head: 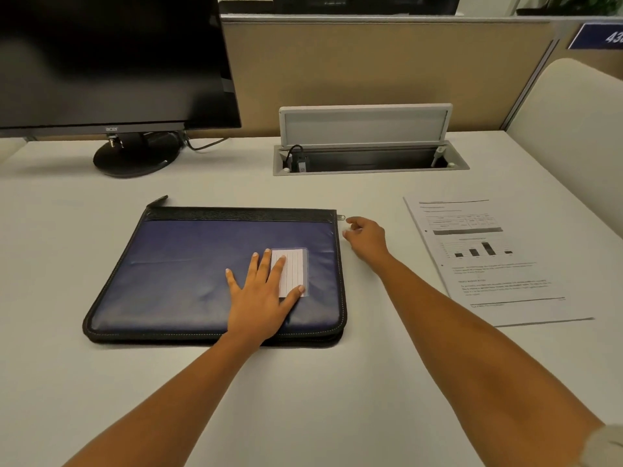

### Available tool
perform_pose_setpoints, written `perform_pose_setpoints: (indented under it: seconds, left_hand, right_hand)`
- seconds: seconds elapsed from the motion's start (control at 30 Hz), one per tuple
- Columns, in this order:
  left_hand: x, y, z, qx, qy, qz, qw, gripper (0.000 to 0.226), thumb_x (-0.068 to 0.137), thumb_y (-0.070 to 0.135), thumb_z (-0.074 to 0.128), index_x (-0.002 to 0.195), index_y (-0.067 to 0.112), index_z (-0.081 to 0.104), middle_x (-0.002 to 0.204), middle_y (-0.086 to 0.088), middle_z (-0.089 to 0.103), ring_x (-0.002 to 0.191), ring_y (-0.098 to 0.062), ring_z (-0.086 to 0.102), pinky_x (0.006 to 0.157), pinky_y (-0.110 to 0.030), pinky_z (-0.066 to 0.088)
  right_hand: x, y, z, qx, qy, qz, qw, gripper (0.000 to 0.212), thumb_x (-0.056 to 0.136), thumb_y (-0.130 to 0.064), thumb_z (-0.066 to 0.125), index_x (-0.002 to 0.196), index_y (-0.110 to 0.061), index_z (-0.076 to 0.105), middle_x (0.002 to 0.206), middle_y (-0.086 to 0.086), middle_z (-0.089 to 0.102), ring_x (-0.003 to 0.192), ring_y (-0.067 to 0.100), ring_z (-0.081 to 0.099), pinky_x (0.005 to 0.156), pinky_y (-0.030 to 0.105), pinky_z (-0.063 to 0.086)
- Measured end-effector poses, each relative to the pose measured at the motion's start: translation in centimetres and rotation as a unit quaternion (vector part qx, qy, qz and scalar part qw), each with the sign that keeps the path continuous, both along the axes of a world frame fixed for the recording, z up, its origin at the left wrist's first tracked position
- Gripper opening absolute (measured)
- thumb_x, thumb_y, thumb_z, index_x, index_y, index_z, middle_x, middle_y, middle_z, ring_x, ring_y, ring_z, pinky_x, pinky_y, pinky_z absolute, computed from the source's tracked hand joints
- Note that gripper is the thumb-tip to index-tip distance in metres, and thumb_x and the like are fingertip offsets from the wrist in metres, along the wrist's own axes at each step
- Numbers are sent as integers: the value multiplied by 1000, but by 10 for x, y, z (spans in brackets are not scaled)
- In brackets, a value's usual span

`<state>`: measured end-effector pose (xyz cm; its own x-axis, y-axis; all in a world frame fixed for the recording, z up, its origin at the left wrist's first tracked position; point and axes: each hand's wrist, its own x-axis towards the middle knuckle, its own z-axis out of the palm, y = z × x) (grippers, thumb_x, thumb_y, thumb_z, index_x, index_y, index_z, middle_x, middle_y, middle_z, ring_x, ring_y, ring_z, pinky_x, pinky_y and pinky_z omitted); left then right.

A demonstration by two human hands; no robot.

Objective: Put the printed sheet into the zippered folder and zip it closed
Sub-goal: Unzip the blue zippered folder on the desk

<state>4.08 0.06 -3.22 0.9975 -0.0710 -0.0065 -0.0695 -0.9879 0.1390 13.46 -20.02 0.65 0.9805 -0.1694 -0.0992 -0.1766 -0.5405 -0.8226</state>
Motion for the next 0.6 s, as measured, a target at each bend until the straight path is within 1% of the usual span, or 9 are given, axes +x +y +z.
perform_pose_setpoints:
  seconds: [0.1,0.2,0.27,0.33,0.4,0.47,0.53,0.6]
  left_hand:
    - [-1,0,0,-2,0,2,1000,74,82,69,13,145,31,2,157,2,-2,144,-21,-5,110,-58,-7]
    - [-2,0,0,-4,7,4,1000,77,79,71,9,145,32,1,157,3,-4,144,-20,-7,110,-57,-9]
    - [-3,0,1,-2,7,4,1000,78,78,71,8,145,32,0,157,2,-5,144,-20,-7,110,-57,-9]
    - [-3,0,2,-5,9,3,1000,79,77,71,6,145,31,-1,157,2,-5,144,-20,-8,110,-57,-9]
    - [-3,-1,3,-8,11,3,1000,81,75,71,3,145,31,-1,157,2,-6,144,-20,-9,110,-57,-9]
    - [-4,-2,3,-8,11,3,1000,79,77,71,5,145,31,-2,157,2,-7,144,-20,-9,110,-57,-9]
    - [-4,-2,3,-9,8,7,1000,78,79,70,8,145,31,-1,157,2,-6,144,-20,-8,111,-57,-8]
    - [-4,-3,4,-8,3,11,1000,80,76,71,3,145,30,1,157,2,-4,144,-20,-7,111,-57,-6]
  right_hand:
    - [18,5,-1,-36,5,14,999,40,88,-9,55,128,-8,49,131,18,51,120,31,49,102,36,39]
    - [29,8,-3,-73,9,29,997,42,88,-9,54,129,-8,47,133,17,50,123,32,46,104,40,39]
    - [31,10,-3,-74,-2,28,997,40,87,-12,56,127,-6,51,129,17,54,119,32,50,99,38,42]
    - [31,13,-3,-65,-14,15,998,33,88,-12,55,120,-6,57,120,16,61,108,30,57,86,33,46]
    - [29,16,-7,-63,-28,-4,998,27,88,-10,51,112,-8,64,110,15,68,97,29,62,74,28,45]
    - [26,18,-9,-53,-41,-30,997,24,89,-10,50,106,-9,67,106,13,70,92,29,63,71,27,44]
    - [23,19,-11,-44,-50,-46,997,23,89,-8,51,104,-7,68,106,13,70,92,28,63,71,26,43]
    - [20,19,-12,-44,-59,-52,996,23,88,-5,51,103,-6,68,107,14,69,94,28,63,71,24,41]
